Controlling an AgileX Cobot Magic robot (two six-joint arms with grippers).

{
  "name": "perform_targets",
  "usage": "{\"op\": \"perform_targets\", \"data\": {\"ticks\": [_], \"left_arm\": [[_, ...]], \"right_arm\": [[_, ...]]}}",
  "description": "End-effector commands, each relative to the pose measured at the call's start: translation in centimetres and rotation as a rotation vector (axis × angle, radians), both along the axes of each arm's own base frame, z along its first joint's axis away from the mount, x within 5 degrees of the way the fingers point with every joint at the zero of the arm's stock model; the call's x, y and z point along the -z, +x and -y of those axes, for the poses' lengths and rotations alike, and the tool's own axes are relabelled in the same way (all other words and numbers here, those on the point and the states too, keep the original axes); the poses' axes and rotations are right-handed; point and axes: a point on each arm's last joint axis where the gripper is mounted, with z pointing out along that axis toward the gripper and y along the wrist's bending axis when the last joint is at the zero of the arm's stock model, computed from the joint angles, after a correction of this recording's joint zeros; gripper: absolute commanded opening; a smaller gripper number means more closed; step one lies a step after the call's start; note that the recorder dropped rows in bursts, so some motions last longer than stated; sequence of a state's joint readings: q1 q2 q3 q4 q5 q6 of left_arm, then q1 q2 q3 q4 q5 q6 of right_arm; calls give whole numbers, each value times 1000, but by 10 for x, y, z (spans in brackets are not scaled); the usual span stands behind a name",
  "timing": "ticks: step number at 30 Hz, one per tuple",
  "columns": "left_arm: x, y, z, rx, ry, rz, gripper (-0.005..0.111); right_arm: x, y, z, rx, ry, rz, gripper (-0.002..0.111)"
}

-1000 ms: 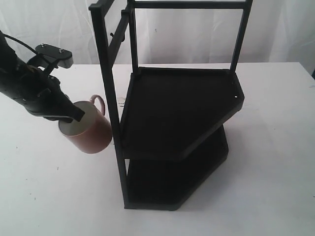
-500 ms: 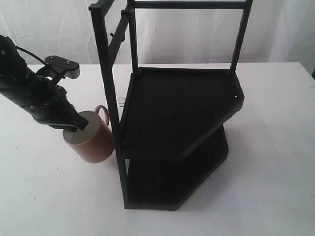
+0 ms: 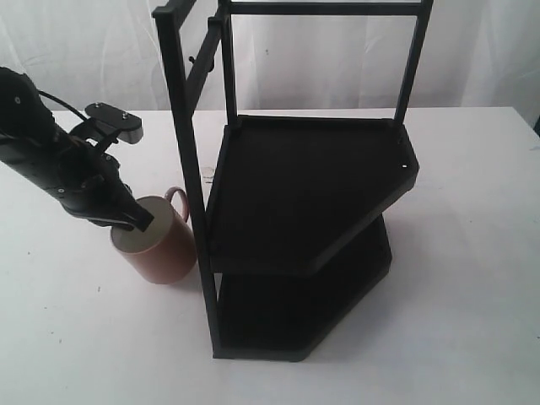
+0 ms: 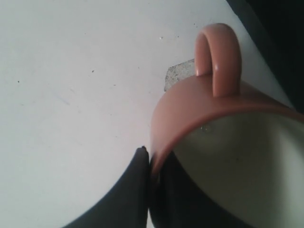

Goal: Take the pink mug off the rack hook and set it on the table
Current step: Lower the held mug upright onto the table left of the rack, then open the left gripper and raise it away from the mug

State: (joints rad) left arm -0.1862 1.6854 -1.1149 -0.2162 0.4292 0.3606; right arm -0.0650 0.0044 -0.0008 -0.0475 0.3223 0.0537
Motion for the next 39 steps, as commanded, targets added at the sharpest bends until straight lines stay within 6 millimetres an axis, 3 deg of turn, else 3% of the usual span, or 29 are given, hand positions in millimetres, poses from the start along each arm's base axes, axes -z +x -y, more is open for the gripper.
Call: {"op": "perform_targets", "data": {"ticks": [1, 11, 21, 27, 33, 39], "left_arm": [[9, 0, 3, 15, -2, -34, 0], [9, 1, 3, 13, -2, -29, 1], [9, 2, 3, -27, -18, -26, 43], [7, 2, 4, -42, -41, -22, 50], [-28, 3, 10, -50, -130, 21, 50], [-82, -14, 10, 21, -144, 79, 50]], "right_arm": [[-1, 0, 0, 5, -8, 12, 0], [-1, 0, 0, 5, -8, 12, 0], [-1, 0, 0, 5, -8, 12, 0], [-1, 0, 0, 5, -8, 12, 0], [-1, 0, 0, 5, -8, 12, 0], [-1, 0, 0, 5, -8, 12, 0]]}}
